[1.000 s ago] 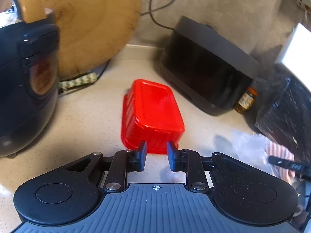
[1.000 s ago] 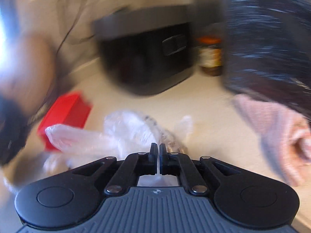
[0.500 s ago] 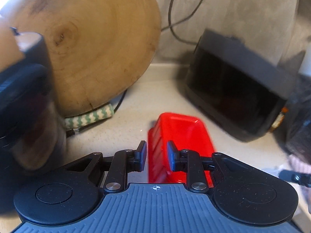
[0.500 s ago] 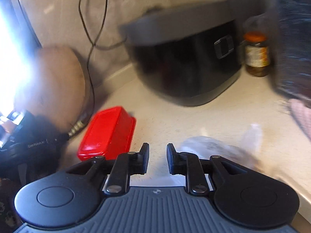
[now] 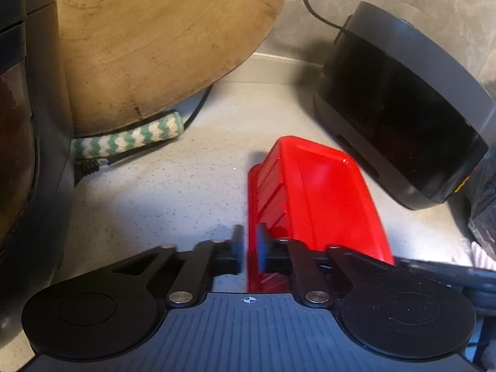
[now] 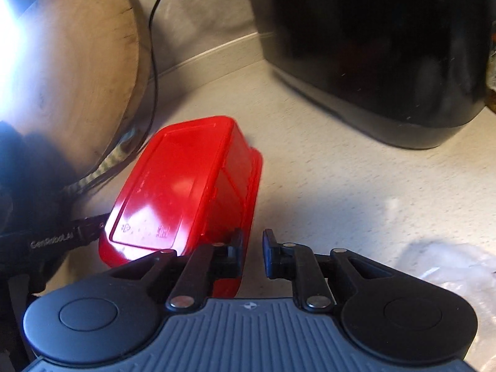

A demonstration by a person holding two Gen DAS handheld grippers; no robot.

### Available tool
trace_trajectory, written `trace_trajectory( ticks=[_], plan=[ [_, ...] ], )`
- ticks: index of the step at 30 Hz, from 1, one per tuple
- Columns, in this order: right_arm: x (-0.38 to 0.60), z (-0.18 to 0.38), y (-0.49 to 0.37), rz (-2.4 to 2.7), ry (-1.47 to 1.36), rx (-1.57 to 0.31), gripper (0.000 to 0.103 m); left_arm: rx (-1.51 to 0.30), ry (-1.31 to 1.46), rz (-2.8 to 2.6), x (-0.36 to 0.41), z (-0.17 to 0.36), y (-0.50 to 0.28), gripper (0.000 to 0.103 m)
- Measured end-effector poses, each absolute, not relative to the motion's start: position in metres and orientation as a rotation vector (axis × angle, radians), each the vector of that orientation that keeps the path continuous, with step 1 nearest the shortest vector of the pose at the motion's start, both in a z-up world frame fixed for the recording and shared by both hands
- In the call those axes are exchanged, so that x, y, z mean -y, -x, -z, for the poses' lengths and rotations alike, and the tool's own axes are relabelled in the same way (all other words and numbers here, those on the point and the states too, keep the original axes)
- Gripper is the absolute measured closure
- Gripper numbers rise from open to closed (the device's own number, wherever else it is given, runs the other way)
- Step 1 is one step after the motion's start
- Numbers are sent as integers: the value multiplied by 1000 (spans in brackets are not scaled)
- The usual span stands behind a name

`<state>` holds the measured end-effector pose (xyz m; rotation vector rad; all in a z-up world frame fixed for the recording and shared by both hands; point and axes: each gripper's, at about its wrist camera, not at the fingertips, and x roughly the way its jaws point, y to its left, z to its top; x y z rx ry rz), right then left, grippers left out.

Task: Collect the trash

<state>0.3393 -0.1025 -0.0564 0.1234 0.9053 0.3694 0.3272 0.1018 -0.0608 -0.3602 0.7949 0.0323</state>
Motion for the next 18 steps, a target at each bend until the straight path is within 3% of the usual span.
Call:
trace_trajectory(
  ticks=[2,6,9,13,14,16,18],
  plan=[
    [105,54,-336,-390,-143,-915,99,-803,395,-12,-101,57,-325,97],
    [114,28,-321,-403,-151,-850,99,-771,411,25,-91,35,-323,99],
    [121,6,-314,-568,-269,-843,99,-799,533,270,-79,23,-327,86],
    [134,-22,-294,-473,-252,-734,99,-706,441,152,-72,-1,-309,86],
    [146,-25,-293,-441,-271,-725,94,-691,453,125,-79,-3,-305,86],
    [166,-24,-292,-372,-283,-727,74,-692,482,93,-91,-1,-301,86],
    [174,-22,-283,-337,-223,-711,41,-705,485,53,-99,5,-299,86]
  ],
)
